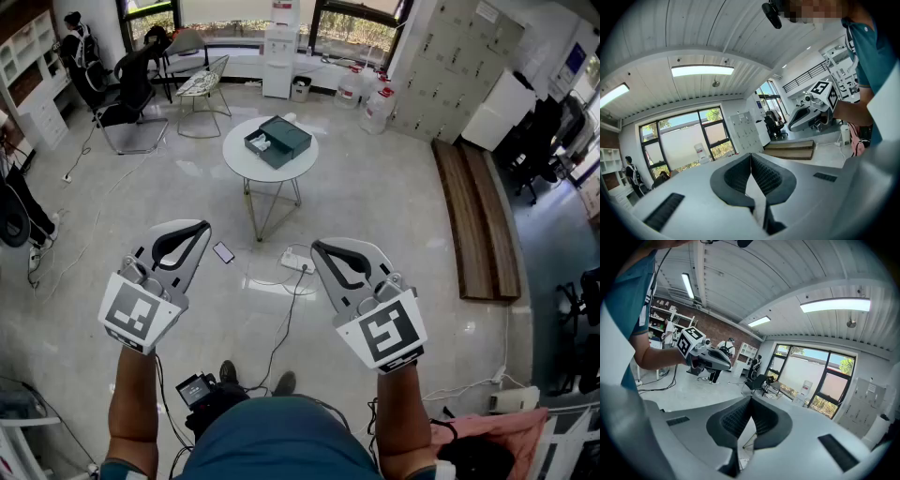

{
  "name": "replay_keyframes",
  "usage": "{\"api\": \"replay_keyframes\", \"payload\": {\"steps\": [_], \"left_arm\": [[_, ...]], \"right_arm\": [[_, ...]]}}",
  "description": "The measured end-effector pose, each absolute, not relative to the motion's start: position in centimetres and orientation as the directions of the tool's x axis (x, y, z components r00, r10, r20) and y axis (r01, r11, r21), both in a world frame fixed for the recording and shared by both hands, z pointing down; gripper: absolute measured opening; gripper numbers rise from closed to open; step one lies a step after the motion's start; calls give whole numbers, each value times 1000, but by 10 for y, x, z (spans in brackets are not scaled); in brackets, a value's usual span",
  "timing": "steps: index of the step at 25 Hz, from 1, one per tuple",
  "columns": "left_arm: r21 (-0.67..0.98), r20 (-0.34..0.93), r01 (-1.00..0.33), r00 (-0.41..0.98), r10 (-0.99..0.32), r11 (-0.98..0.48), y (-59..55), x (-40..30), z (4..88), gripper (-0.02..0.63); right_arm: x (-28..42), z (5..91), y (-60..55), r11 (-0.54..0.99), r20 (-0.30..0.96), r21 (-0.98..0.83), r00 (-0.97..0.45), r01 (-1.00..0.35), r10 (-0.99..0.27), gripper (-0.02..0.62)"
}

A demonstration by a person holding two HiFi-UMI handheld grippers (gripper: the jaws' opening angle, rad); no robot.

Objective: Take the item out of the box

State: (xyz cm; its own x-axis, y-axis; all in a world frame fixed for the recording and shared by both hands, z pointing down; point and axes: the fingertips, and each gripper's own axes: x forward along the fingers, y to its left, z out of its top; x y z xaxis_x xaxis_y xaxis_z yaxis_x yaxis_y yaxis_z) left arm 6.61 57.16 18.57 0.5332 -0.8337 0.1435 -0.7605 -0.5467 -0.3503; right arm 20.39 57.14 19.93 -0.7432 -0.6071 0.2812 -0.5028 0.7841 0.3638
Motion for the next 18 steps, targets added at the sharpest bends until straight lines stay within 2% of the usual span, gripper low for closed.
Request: {"api": "replay_keyframes", "payload": {"steps": [18], "left_arm": [[-360,164,-767,509,-845,-531,552,95,194,20]], "right_arm": [[231,201,536,807,215,311,-790,-503,-575,40]]}}
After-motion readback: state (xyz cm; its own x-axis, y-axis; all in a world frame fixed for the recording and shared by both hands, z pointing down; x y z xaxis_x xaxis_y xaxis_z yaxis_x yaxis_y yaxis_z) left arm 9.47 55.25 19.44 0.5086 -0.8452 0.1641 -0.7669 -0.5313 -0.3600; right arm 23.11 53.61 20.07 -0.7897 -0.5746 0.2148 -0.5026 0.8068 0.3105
